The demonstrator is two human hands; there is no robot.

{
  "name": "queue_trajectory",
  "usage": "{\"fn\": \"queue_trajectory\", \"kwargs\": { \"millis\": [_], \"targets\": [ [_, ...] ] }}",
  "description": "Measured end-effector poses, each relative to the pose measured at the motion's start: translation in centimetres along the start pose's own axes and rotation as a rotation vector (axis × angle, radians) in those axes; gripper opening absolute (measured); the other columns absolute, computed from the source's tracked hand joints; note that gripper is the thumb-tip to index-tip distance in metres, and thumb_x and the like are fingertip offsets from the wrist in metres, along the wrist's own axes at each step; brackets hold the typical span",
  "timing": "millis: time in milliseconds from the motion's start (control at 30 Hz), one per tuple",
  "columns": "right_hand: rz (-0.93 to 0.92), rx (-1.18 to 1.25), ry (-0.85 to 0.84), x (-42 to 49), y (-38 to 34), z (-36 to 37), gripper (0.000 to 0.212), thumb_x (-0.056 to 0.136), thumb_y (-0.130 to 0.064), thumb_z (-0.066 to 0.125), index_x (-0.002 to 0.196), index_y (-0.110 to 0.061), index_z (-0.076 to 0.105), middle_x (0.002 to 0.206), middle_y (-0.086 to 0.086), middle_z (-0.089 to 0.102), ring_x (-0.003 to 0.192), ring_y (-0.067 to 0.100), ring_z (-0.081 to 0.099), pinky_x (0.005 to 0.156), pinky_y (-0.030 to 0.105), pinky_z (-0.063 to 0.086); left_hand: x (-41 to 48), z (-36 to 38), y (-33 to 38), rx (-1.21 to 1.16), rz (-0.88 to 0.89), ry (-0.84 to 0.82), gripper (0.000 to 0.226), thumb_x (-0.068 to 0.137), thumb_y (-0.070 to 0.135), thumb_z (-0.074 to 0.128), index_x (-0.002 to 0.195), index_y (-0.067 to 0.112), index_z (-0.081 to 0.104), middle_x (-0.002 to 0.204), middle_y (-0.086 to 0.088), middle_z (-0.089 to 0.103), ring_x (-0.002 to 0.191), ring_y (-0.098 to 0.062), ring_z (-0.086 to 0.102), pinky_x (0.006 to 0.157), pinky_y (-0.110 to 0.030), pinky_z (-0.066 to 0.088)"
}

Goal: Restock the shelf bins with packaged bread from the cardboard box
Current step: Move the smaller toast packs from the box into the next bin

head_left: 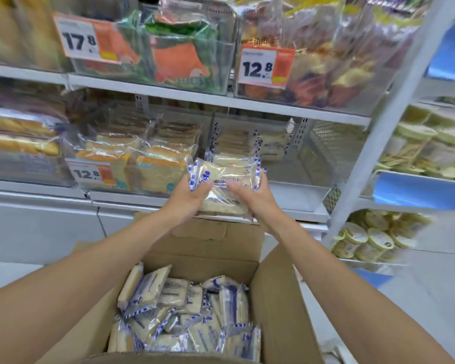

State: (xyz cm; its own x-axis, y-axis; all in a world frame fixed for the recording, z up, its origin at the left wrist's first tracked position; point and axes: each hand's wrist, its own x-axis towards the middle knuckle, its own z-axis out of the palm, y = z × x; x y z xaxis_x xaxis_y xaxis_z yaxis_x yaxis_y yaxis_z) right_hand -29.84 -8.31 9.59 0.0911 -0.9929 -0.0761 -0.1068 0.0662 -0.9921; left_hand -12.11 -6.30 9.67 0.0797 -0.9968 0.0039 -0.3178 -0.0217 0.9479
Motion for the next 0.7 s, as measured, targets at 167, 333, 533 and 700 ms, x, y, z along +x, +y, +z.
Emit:
{"fn": "queue_trajectory", "kwargs": {
  "millis": [167,333,533,700],
  "targets": [
    [0.048,0.183,0.010,2.2,-3.5,-4.8,0.036,0.079,-0.011,0.078,0.112,-0.002,0.067,0.088,0.005,0.076,0.073,0.014,0.071,0.056,0.022,0.054,4.4,3.1,4.7,0.105,0.140,-0.057,0.071,0.086,0.068,0.045,0.133,0.014,0.048,0.126,0.000,0.059,0.118,-0.020,0.055,0.099,-0.036,0.043],
    [-0.005,0.230,0.223,6.6,-5.2,-11.3,0.034,0.076,-0.009,0.081,0.107,-0.004,0.069,0.093,0.007,0.076,0.072,0.013,0.072,0.057,0.022,0.055,11.5,6.0,6.6,0.494,0.353,-0.126,0.051,0.103,0.045,0.029,0.136,0.010,0.048,0.131,-0.008,0.057,0.123,-0.027,0.051,0.099,-0.037,0.039],
    [-0.046,-0.161,0.458,14.3,-2.4,-14.9,0.050,0.069,-0.016,0.087,0.107,-0.006,0.057,0.094,-0.001,0.065,0.085,0.014,0.064,0.060,0.014,0.047,16.6,6.5,3.3,1.126,0.274,-0.282,0.063,0.100,0.057,0.018,0.149,0.019,0.033,0.155,-0.008,0.035,0.142,-0.028,0.032,0.116,-0.050,0.019],
    [0.061,-0.290,0.243,20.8,1.4,-14.3,0.133,0.033,-0.049,0.097,0.145,-0.015,0.034,0.133,0.007,0.058,0.114,0.022,0.062,0.082,0.030,0.058,16.6,6.7,2.3,1.147,0.393,-0.181,0.057,0.101,0.054,0.017,0.144,0.022,0.037,0.152,-0.004,0.039,0.139,-0.024,0.036,0.114,-0.045,0.023]
  ]
}}
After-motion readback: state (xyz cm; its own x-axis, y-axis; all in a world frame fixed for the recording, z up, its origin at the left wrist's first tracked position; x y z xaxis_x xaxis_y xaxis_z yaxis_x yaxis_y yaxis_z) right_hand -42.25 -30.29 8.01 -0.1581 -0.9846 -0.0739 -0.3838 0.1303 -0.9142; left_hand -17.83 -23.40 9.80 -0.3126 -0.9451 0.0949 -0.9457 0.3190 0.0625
